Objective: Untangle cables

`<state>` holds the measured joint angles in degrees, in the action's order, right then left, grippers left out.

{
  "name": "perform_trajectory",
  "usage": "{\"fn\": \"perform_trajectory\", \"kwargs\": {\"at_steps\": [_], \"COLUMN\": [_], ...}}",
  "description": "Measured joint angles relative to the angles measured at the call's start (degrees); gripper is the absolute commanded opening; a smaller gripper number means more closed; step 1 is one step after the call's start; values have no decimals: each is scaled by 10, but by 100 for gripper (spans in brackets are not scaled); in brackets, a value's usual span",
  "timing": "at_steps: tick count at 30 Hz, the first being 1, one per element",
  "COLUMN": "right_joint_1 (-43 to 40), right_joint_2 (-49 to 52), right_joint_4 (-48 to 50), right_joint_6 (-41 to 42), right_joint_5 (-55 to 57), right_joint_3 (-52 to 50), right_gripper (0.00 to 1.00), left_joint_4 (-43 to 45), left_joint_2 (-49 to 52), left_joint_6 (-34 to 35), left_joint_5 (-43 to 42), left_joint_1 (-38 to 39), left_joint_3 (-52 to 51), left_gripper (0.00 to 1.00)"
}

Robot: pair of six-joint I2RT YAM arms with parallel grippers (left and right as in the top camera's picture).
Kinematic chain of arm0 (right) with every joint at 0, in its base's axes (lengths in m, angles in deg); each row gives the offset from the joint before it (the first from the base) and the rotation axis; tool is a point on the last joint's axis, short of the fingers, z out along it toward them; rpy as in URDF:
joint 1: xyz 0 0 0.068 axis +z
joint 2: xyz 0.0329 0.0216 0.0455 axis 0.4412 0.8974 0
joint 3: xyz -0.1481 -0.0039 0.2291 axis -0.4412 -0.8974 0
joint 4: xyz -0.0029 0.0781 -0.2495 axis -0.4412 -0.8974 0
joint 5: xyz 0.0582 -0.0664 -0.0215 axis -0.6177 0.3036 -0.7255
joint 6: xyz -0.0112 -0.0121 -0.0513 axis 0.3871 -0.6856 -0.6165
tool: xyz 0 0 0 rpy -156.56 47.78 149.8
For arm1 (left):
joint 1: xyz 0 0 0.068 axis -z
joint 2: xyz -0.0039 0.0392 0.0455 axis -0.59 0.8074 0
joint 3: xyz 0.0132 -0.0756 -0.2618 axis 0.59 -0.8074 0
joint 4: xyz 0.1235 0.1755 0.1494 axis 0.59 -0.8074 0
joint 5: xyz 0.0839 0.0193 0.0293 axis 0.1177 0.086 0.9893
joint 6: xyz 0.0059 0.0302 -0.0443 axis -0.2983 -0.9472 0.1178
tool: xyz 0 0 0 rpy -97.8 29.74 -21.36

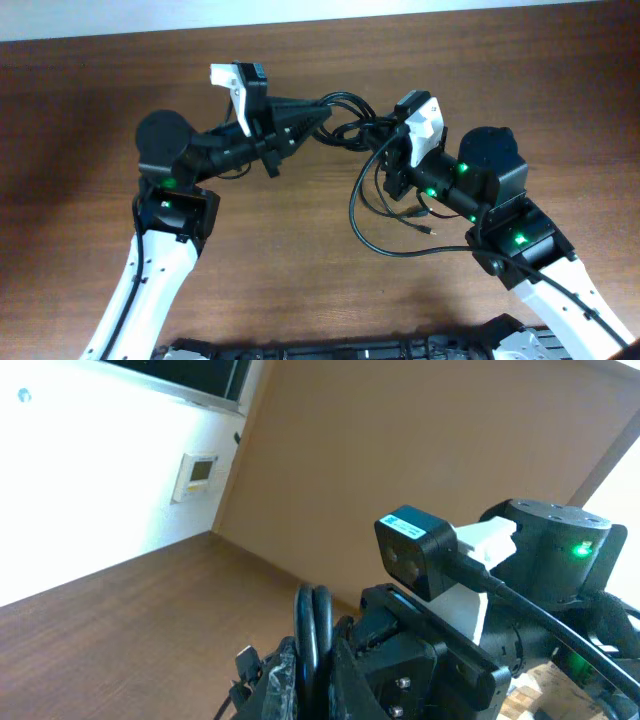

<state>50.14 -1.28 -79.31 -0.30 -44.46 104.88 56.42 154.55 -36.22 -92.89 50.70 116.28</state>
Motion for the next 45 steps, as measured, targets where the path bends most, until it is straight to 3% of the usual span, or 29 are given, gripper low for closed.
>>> {"fn": "perform_trajectory", "kwargs": {"at_steps": [5,8,9,11,14,16,18,20,21,23,24,26,28,29,30,31,33,35,36,37,40,45], "right_joint_1": [-7,-10,-10,-10,-10,-11,-10,-11,-11,-11,-10,-7,-5,-5,-6,-6,-7,-9,-10,-10,-10,-10], "right_joint_2": [2,8,8,4,-48,-97,-116,-109,-105,-92,-90,-90,-87,-81,-75,-72,-67,-66,-68,-72,-89,-94], "right_joint_4": [-64,-75,-74,-72,-45,-3,31,52,55,66,73,72,72,73,75,76,76,76,82,90,147,285], "right_joint_6": [-4,-25,-31,-32,-43,-94,-147,-167,-169,-175,-179,-181,-187,-188,-188,-185,-179,-170,-160,-153,-109,40], "right_joint_5": [71,100,103,104,72,-5,-78,-99,-105,-110,-120,-137,-148,-153,-161,-165,-160,-130,-106,-91,-87,-145], "right_joint_3": [-8,-15,-15,-15,-17,-17,-18,-18,-18,-18,-18,-18,-19,-19,-19,-19,-19,-19,-19,-19,-22,-24], "right_gripper": [5,36,39,64,76,80,87,88,87,55,20,4,4,4,4,4,4,4,4,4,4,4], "left_joint_4": [18,19,19,15,-4,-4,6,37,38,39,39,40,41,41,40,39,40,41,41,41,14,-21], "left_joint_2": [-1,-3,-3,-3,-3,-3,-3,-4,-5,-5,-5,-5,-5,-5,-5,-5,-5,-5,-5,-5,-7,-7], "left_joint_6": [0,0,0,0,-16,-58,-125,-201,-234,-292,-320,-340,-348,-350,-350,-352,-346,-284,-241,-137,-14,37], "left_joint_5": [10,29,31,33,35,12,-54,-146,-180,-224,-232,-223,-205,-205,-205,-203,-193,-154,-132,-91,-65,-75], "left_joint_1": [-61,-72,-72,-72,-72,-72,-65,-30,-10,27,42,45,44,43,42,42,43,26,11,-31,-95,-102], "left_joint_3": [1,1,1,1,2,2,2,2,2,2,3,4,7,7,7,7,8,8,8,8,8,9], "left_gripper": [0,0,0,0,0,0,0,0,0,0,0,0,1,11,30,99,99,99,99,99,99,99]}}
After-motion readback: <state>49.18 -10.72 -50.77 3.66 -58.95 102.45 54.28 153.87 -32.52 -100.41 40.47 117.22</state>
